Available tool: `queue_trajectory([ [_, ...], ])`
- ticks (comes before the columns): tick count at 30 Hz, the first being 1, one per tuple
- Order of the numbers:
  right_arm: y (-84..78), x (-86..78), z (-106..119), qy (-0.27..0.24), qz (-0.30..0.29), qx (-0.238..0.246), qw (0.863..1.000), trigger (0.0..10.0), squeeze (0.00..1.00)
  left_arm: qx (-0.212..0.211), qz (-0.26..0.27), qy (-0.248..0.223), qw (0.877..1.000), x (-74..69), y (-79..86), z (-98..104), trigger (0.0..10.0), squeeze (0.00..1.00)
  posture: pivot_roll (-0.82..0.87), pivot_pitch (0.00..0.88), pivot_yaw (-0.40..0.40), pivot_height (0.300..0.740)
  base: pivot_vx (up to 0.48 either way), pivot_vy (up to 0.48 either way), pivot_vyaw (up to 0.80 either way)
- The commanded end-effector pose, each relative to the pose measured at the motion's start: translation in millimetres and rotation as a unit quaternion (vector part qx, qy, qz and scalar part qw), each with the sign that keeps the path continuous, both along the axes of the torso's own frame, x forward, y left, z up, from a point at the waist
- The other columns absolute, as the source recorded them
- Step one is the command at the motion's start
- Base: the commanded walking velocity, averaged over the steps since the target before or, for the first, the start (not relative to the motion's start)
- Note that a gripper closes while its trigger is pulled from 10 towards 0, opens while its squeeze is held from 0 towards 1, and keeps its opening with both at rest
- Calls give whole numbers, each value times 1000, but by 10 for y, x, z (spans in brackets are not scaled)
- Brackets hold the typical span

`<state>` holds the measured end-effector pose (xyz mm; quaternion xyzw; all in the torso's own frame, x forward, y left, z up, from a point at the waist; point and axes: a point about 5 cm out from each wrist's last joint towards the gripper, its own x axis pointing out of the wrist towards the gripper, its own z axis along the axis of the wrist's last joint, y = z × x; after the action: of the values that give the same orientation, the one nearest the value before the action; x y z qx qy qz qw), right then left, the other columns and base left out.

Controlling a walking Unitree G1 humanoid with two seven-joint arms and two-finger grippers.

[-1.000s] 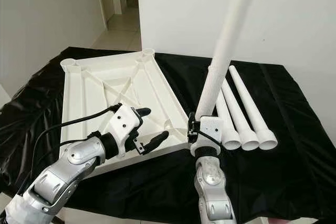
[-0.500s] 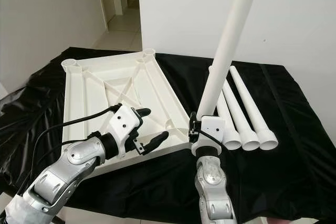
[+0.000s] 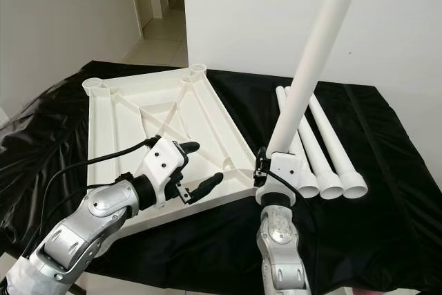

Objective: Building children table

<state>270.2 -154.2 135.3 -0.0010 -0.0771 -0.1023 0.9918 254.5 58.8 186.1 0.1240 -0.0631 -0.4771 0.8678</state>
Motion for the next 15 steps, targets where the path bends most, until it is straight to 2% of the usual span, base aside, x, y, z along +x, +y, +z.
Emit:
queue_trajectory([
  [1, -202, -85, -300, 76, -51, -5, 996, 10000, 0, 7, -29, 8, 1000, -21, -15, -11, 10000, 0, -5, 41, 41, 740, 0, 0, 0],
  [12, -191, -75, -294, 74, -44, -9, 996, 10000, 0, 5, -27, 11, 1000, -29, -19, -19, 10000, 0, -3, 42, 36, 740, 0, 0, 0],
  [13, -186, -73, -281, 69, -40, -7, 997, 10000, 1000, 5, -27, 11, 1000, -30, -19, -19, 10000, 0, -3, 41, 35, 740, 0, 0, 0],
  [15, -172, -69, -236, 52, -29, -4, 998, 10000, 1000, 5, -27, 11, 1000, -31, -18, -18, 10000, 0, -3, 41, 35, 740, 0, 0, 0],
])
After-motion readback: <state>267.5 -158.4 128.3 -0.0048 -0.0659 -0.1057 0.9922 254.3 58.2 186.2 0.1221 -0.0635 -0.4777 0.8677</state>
